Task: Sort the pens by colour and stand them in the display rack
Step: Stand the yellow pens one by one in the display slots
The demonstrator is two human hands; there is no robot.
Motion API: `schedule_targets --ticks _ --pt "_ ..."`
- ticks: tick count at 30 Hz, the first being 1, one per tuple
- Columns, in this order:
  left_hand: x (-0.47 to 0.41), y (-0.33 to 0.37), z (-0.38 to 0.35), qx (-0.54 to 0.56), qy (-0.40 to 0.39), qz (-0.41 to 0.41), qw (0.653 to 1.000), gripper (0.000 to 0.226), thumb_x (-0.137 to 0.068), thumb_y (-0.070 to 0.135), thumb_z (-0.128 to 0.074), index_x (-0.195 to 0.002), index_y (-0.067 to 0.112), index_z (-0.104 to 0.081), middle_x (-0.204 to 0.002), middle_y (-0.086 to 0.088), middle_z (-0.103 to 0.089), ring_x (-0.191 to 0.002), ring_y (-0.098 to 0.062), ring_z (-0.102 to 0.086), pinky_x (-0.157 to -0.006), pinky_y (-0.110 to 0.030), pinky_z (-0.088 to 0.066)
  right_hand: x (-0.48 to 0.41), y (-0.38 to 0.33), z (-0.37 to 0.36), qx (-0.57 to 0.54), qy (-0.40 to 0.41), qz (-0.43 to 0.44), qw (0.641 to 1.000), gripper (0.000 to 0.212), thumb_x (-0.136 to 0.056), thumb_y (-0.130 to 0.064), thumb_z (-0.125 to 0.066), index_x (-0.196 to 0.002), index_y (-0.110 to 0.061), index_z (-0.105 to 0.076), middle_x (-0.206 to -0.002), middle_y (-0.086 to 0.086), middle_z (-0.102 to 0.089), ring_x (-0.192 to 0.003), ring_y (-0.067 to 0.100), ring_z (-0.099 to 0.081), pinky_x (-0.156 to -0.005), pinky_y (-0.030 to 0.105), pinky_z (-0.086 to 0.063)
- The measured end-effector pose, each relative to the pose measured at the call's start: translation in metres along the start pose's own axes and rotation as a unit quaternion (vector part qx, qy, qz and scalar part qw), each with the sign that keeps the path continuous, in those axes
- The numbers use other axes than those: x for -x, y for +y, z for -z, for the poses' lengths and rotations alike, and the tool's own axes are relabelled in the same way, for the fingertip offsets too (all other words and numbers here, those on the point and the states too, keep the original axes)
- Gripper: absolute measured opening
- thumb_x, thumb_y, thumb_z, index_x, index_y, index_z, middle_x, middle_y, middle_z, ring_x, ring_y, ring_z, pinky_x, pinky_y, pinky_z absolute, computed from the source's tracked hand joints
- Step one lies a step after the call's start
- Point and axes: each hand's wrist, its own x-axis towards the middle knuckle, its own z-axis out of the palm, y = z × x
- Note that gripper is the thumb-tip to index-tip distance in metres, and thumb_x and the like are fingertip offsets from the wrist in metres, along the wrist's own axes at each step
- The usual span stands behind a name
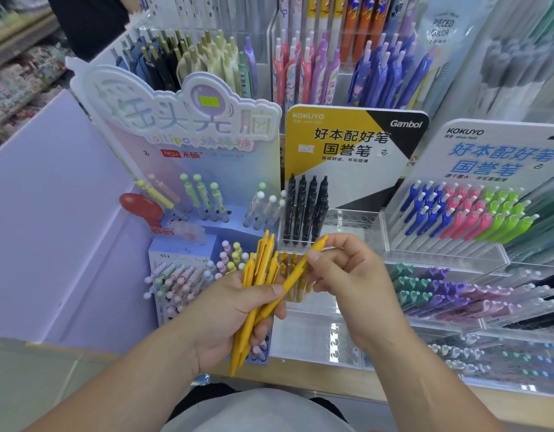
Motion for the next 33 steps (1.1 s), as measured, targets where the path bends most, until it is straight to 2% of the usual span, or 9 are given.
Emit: schedule_targets --ticks 3,7,11,14,18,24,28,30,33 --pt "-0.002 0.0 -0.002 -0.004 0.005 0.002 1.0 0.003 -0.092 0.012 -0.063 -0.093 0.009 -0.061 -0.072 -0.014 -0.064 -0.046 -0.018 -0.045 -0.043 -0.025 -0.037 0.002 0.0 0.001 -0.015 0.014 0.0 1.0 0.008 -0.088 -0.006 -0.069 -0.093 -0.004 -0.063 -0.073 0.011 -0.069 -0.065 0.018 -0.066 -0.057 0.023 -0.052" --pt "-0.005 -0.001 -0.003 -0.035 0.033 -0.024 0.999 0.014 -0.089 0.009 -0.068 -0.102 0.007 -0.063 -0.071 -0.011 -0.066 -0.048 -0.017 -0.047 -0.045 -0.026 -0.038 0.003 -0.004 0.004 -0.02 0.045 -0.005 0.999 0.009 -0.085 -0.007 -0.072 -0.092 -0.003 -0.067 -0.076 0.014 -0.072 -0.067 0.022 -0.068 -0.056 0.022 -0.052" --pt "-0.009 -0.001 -0.005 -0.076 0.064 -0.046 0.994 0.016 -0.084 0.007 -0.074 -0.098 0.008 -0.065 -0.069 -0.008 -0.067 -0.049 -0.017 -0.049 -0.046 -0.026 -0.042 0.005 0.0 0.002 -0.013 0.072 -0.006 0.997 0.009 -0.084 -0.011 -0.074 -0.093 -0.008 -0.072 -0.075 0.01 -0.073 -0.068 0.023 -0.068 -0.056 0.024 -0.053" --pt "-0.011 -0.001 -0.006 -0.094 0.063 -0.048 0.992 0.009 -0.087 0.011 -0.072 -0.093 0.011 -0.066 -0.071 -0.007 -0.068 -0.051 -0.017 -0.049 -0.047 -0.026 -0.042 0.004 0.0 0.004 -0.009 0.075 0.008 0.997 0.011 -0.086 -0.009 -0.072 -0.097 -0.01 -0.072 -0.078 0.016 -0.072 -0.07 0.022 -0.068 -0.059 0.023 -0.054" --pt "-0.014 0.0 -0.002 -0.048 0.055 -0.039 0.997 0.009 -0.091 0.02 -0.066 -0.091 0.011 -0.065 -0.076 -0.012 -0.066 -0.048 -0.017 -0.046 -0.046 -0.027 -0.04 0.0 -0.009 0.02 -0.007 0.082 0.06 0.995 0.022 -0.088 -0.01 -0.068 -0.109 -0.014 -0.07 -0.087 0.016 -0.071 -0.077 0.018 -0.07 -0.069 0.026 -0.057" --pt "-0.015 0.001 0.003 0.035 0.05 -0.019 0.998 0.019 -0.09 0.02 -0.067 -0.072 0.018 -0.06 -0.06 -0.003 -0.045 -0.045 -0.015 -0.04 -0.043 -0.025 -0.037 0.0 -0.009 0.042 0.176 0.057 0.159 0.97 0.031 -0.083 -0.025 -0.068 -0.113 -0.024 -0.068 -0.09 0.001 -0.073 -0.086 0.017 -0.069 -0.08 0.029 -0.058" --pt "-0.016 0.0 0.004 0.05 0.068 -0.016 0.996 0.016 -0.09 0.024 -0.066 -0.088 0.01 -0.059 -0.061 -0.003 -0.047 -0.044 -0.014 -0.04 -0.043 -0.025 -0.037 -0.004 0.014 0.039 0.288 0.042 0.209 0.933 0.035 -0.084 -0.017 -0.074 -0.114 -0.029 -0.062 -0.091 -0.008 -0.071 -0.084 0.01 -0.068 -0.078 0.019 -0.054" --pt "-0.016 0.001 0.005 0.075 0.071 -0.012 0.995 0.031 -0.086 0.032 -0.067 -0.102 0.007 -0.061 -0.062 -0.004 -0.049 -0.045 -0.015 -0.041 -0.044 -0.026 -0.037 -0.005 0.025 0.039 0.33 0.038 0.226 0.916 0.03 -0.084 -0.018 -0.075 -0.111 -0.025 -0.063 -0.088 -0.01 -0.07 -0.082 0.005 -0.067 -0.075 0.016 -0.052" --pt "-0.016 0.001 0.009 0.132 0.058 0.009 0.99 0.042 -0.083 0.045 -0.062 -0.102 0.008 -0.065 -0.064 -0.006 -0.049 -0.045 -0.017 -0.042 -0.045 -0.027 -0.036 -0.005 0.042 0.038 0.394 0.029 0.25 0.884 0.025 -0.085 -0.014 -0.075 -0.107 -0.022 -0.064 -0.086 -0.013 -0.068 -0.08 0.002 -0.064 -0.073 0.016 -0.05"
